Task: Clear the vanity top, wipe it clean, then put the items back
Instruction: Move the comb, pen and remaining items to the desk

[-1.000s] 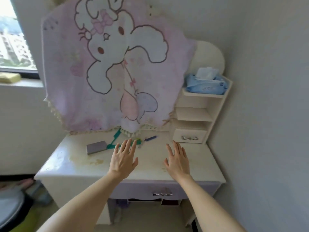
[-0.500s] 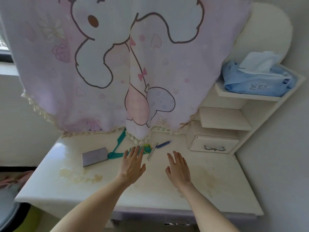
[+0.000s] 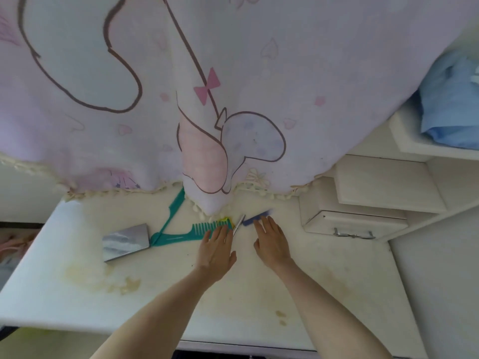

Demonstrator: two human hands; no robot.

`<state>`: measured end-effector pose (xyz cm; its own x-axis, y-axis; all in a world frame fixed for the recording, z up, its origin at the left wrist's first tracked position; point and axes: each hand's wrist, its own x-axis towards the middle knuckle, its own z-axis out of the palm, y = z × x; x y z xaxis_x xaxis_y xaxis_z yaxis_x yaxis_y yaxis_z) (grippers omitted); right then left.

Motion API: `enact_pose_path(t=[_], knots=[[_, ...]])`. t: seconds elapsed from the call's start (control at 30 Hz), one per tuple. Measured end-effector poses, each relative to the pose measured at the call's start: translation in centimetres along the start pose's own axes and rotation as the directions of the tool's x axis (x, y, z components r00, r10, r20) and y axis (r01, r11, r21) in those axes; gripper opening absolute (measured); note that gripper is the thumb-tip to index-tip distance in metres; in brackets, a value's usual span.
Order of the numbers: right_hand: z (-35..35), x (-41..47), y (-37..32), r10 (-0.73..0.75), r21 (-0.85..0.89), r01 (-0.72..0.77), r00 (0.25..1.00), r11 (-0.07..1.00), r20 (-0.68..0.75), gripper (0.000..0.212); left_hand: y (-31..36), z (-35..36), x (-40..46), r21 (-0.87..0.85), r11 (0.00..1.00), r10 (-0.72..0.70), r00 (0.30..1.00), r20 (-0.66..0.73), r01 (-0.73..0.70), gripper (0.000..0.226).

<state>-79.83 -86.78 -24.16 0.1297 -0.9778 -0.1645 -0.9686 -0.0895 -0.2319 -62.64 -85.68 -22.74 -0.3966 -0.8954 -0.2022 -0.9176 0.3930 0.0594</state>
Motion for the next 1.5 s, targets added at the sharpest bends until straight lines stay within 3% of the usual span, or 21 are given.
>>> enact_pose_path(t=[0.2,0.37,0.47,0.53,0.63,0.83,1.37,1.5], knots=[[0.5,2.1,1.9,-0.117,-0.063,0.114,0.992,0.991,-0.039,0.062,0.4,0.8,2.6,0.023,0.996,-0.086,0.996,-0.015,0.086,0.051],[0.4,2.7,2.4,-0.173,-0.173,0.148,0.975,0.974,-0.140,0.036,1.4,0.8,3.0,0.115,0.984,-0.138,0.990,-0.014,0.139,0.046],[0.2,2.6,2.6,-0.195,-0.206,0.161,0.968,0.965,-0.155,0.030,2.0,-0.2,3.1,0.140,0.974,-0.181,0.983,0.018,0.177,0.036],[-0.2,2.3,2.5,-0.200,-0.232,0.160,0.967,0.960,-0.158,0.029,2.3,-0.5,3.1,0.181,0.966,-0.202,0.976,0.075,0.186,0.024],[-0.5,1.7,2.5,-0.174,-0.241,0.134,0.972,0.961,-0.156,0.028,2.4,-0.3,3.4,0.256,0.942,-0.240,0.969,0.066,0.216,0.025],[-0.2,0.5,2.8,-0.105,-0.180,0.080,0.985,0.980,-0.137,0.032,2.4,-0.3,2.7,0.248,0.939,-0.272,0.955,0.119,0.237,0.025],[0.5,-1.6,2.8,-0.039,-0.088,0.020,0.975,0.996,-0.218,0.036,1.8,0.1,1.7,0.296,0.945,-0.182,0.975,0.126,0.138,0.029],[0.7,-1.8,2.8,-0.032,-0.069,0.014,0.965,0.998,-0.261,0.036,1.8,-0.2,1.1,0.224,0.967,-0.125,0.992,0.014,0.118,0.024]])
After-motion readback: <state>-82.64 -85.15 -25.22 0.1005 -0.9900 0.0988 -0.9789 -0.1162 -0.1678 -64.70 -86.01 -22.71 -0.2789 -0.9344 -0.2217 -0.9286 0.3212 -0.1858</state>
